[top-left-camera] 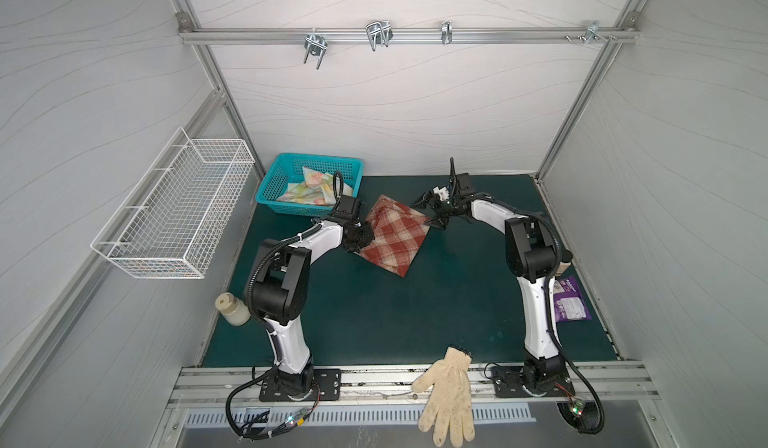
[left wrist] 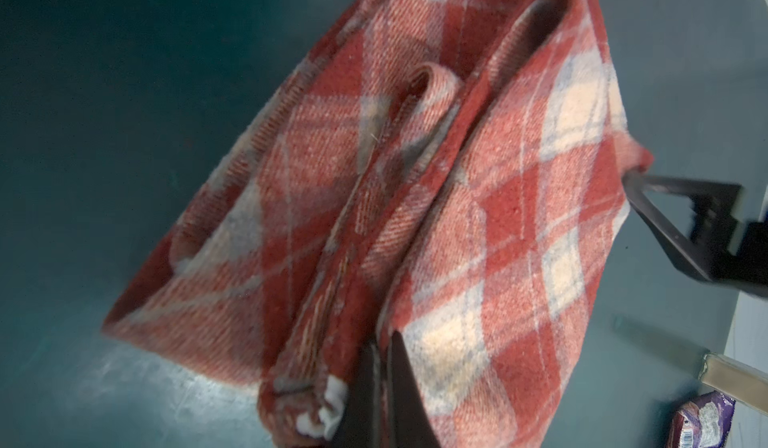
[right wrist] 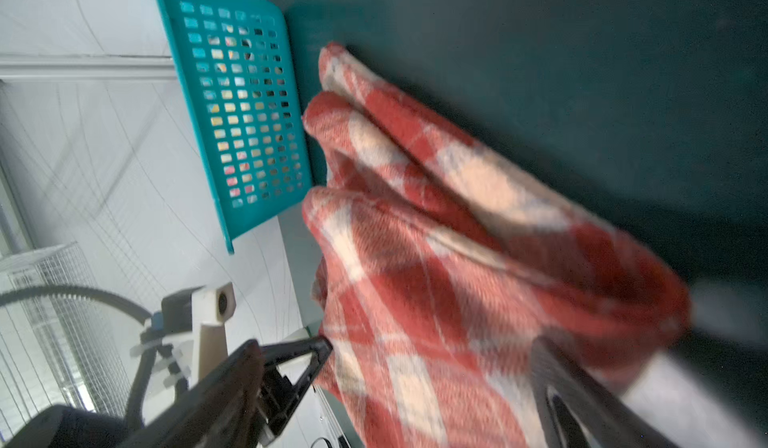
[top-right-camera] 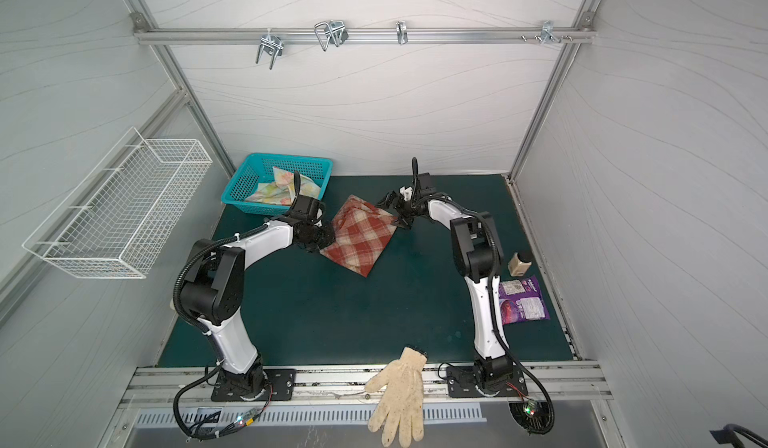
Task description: Fold and stack the skirts
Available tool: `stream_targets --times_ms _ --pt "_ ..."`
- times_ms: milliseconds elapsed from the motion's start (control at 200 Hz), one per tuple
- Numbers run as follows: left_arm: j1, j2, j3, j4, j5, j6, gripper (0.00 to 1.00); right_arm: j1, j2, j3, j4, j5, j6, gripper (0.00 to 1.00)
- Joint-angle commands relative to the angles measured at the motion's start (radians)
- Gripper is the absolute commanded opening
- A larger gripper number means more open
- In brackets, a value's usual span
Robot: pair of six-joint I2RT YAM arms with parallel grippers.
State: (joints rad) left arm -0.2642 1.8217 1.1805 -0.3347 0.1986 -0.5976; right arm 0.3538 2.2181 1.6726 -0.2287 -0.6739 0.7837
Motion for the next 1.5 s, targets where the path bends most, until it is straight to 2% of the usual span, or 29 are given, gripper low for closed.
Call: stream_targets --times_ms 0,175,480,700,981,1231,1346,1496 --pt "0.011 -0.009 0.018 -0.015 -0.034 0.019 0.0 0.052 -0.162 -0.093 0.005 0.043 -0.061 0.99" --pt "0.017 0.011 0.037 -0.02 -0.038 0.03 0.0 0.178 -0.278 -0.278 0.093 0.095 -0.071 0.99" --pt "0.023 0.012 0.085 -0.04 -0.042 0.036 0.0 0.33 -0.272 -0.395 0.264 0.116 -0.001 0.99" --pt "0.023 0.027 0.129 -0.06 -0.042 0.042 0.0 0.368 -0.275 -0.447 0.346 0.119 0.031 0.99" --pt "0.029 0.057 0.156 -0.068 -0.044 0.047 0.0 0.396 -0.16 -0.481 0.43 0.117 0.08 0.99" --pt "0.056 0.115 0.212 -0.093 -0.053 0.051 0.0 0.413 -0.178 -0.59 0.466 0.174 0.093 0.99" --pt "0.06 0.162 0.26 -0.166 -0.089 0.063 0.0 0.422 -0.18 -0.622 0.496 0.168 0.114 0.99" --pt "0.062 0.161 0.224 -0.136 -0.089 0.06 0.0 0.424 -0.241 -0.639 0.509 0.159 0.114 0.99"
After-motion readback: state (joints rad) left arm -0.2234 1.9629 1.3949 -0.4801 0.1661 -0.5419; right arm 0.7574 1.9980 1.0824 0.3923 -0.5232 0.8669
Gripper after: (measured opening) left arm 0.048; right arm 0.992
